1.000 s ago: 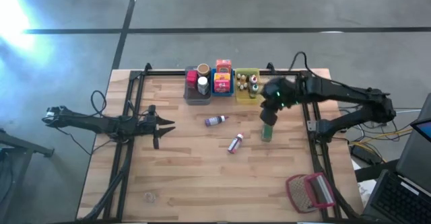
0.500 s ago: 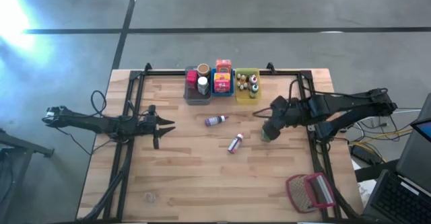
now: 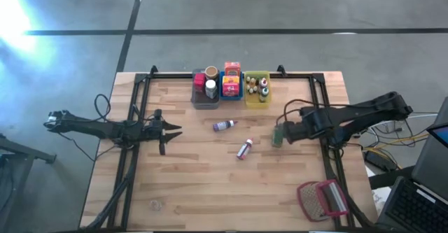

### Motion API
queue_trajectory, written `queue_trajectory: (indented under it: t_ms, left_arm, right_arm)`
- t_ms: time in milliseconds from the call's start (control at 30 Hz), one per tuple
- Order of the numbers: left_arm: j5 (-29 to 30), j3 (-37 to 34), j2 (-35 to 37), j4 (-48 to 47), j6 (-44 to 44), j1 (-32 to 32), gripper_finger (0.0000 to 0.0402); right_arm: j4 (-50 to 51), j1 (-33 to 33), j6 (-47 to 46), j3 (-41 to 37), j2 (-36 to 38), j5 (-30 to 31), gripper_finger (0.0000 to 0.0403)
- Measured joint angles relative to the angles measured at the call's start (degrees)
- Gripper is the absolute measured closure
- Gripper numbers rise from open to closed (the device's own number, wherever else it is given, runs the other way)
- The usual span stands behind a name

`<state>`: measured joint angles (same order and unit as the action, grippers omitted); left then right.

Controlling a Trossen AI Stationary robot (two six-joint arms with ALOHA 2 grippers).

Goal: Pick & Place Kitchen Items
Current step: Put the green spice bottle into the black bin

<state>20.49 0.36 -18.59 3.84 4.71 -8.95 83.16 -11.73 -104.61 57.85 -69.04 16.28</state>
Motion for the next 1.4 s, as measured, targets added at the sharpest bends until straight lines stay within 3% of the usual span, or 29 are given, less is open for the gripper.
queue_trajectory:
  t_ms: [133, 633, 1000, 1400]
  left_arm:
    - [0.0, 0.0, 0.01, 0.0, 0.0, -0.02, 0.0293]
    - [0.0, 0.0, 0.0, 0.0, 0.02, -0.02, 0.0293]
    - [0.0, 0.0, 0.0, 0.0, 0.0, -0.01, 0.0293]
    - [0.0, 0.0, 0.02, 0.0, 0.0, -0.01, 0.0293]
  right_arm:
    - [-1.6, 0.33, -1.03, -2.61, -0.02, -3.47, 0.0305]
    - [-11.32, 8.22, -0.2, -4.64, -0.68, -2.32, 0.0151]
    - [-20.94, 19.21, 12.57, -4.66, -2.68, -6.44, 0.0108]
    - [-23.5, 27.53, 24.48, -4.66, -13.04, -15.47, 0.0076]
